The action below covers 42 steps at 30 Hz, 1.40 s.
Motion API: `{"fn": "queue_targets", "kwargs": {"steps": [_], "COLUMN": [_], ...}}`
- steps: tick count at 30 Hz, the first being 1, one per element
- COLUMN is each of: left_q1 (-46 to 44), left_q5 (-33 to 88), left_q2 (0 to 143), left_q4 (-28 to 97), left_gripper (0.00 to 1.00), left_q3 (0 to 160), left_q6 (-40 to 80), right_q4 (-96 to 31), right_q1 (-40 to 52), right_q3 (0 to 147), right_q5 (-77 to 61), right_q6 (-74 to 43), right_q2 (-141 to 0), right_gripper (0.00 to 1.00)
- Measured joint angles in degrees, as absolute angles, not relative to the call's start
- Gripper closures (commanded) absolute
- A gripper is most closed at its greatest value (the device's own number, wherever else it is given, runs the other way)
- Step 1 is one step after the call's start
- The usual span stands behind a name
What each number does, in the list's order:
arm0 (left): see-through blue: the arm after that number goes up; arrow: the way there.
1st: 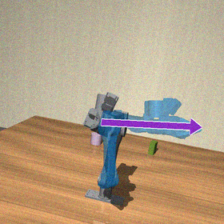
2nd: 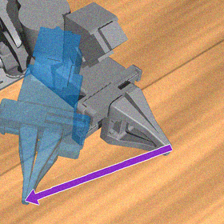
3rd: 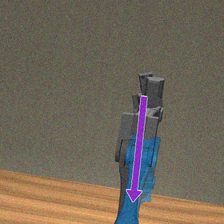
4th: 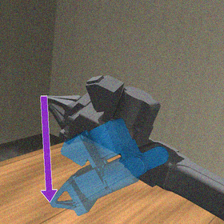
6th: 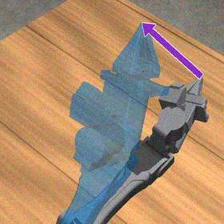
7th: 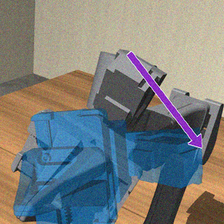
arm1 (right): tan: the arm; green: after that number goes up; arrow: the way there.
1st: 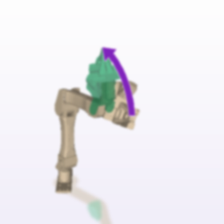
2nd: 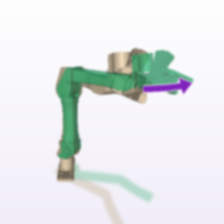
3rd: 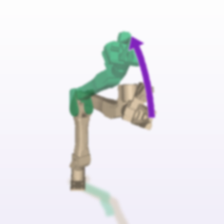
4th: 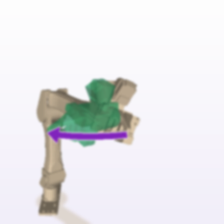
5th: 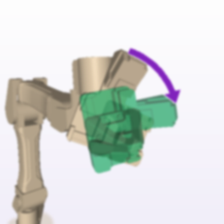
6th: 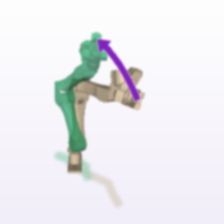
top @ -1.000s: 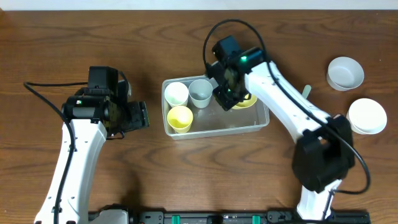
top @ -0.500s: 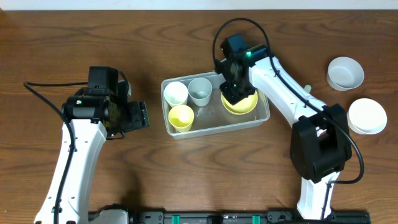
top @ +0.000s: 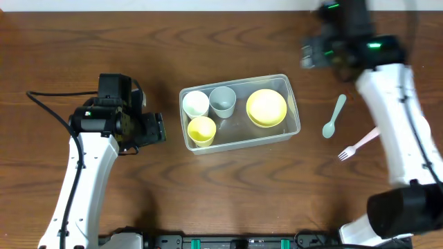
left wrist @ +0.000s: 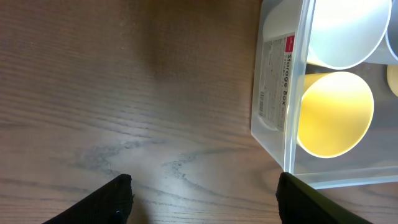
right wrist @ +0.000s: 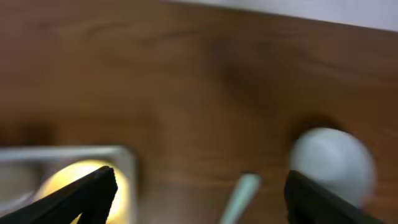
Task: Pack container
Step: 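Carry the yellow bowl into the box's right side and release, then grasp the grey-white bowl with the right gripper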
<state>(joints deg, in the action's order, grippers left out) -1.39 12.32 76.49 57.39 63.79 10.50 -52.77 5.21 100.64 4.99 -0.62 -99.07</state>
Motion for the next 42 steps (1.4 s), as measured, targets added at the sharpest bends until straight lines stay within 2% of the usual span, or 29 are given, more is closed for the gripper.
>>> {"fn": "queue_targets", "kwargs": {"steps": [7, 13, 18, 21, 24, 27, 30, 33, 37, 42], "left_q1": [-1.39, -1.39, -1.39, -1.39, -1.39, -1.39, -1.39, -1.39, -1.39, -1.39], "left_q5": [12.32, 12.32, 12.32, 12.32, 12.32, 12.32, 12.32, 12.32, 12.32, 12.34], "left_q2": [76.49, 76.49, 76.49, 76.49, 76.49, 76.49, 76.49, 76.49, 76.49, 76.49], "left_q4": [57.39, 57.39, 57.41, 57.41, 57.41, 57.43, 57.65, 57.82, 57.82, 57.82], "left_gripper": [0.25, 0.25, 0.25, 0.25, 0.25, 0.25, 0.25, 0.25, 0.25, 0.25], "left_q3": [63.79, 63.79, 63.79, 63.79, 63.79, 63.79, 63.79, 63.79, 63.79, 63.79], "left_q6": [10.5, 10.5, 10.5, 10.5, 10.5, 10.5, 10.5, 10.5, 10.5, 10.5], "right_q4": [-52.58, -52.49, -51.51, -51.51, -51.55, -51.62, -51.79, -52.23, -52.8, -52.84], "right_q1": [-9.58, -13.67, -15.33, -16.16, -16.58, -16.67, -16.64, -16.67, -16.67, -16.64], "right_q3": [100.62, 99.55, 99.55, 99.55, 99.55, 99.55, 99.55, 99.57, 99.57, 99.57], "right_q5": [1.89, 0.43, -0.23, -0.25, -0.25, -0.27, -0.32, -0.34, -0.45, -0.47], "right_q6": [1.23, 1.98, 2.15, 2.39, 2.66, 3.03, 3.4, 3.38, 3.33, 3.46], "right_q2": [-109.78, -119.74, -123.09, -124.6, -126.06, -127.09, -127.13, -127.13, -127.13, -127.13], "right_gripper": [0.04, 0.04, 0.07, 0.13, 0.24, 0.45, 0.61, 0.66, 0.8, 0.89]}}
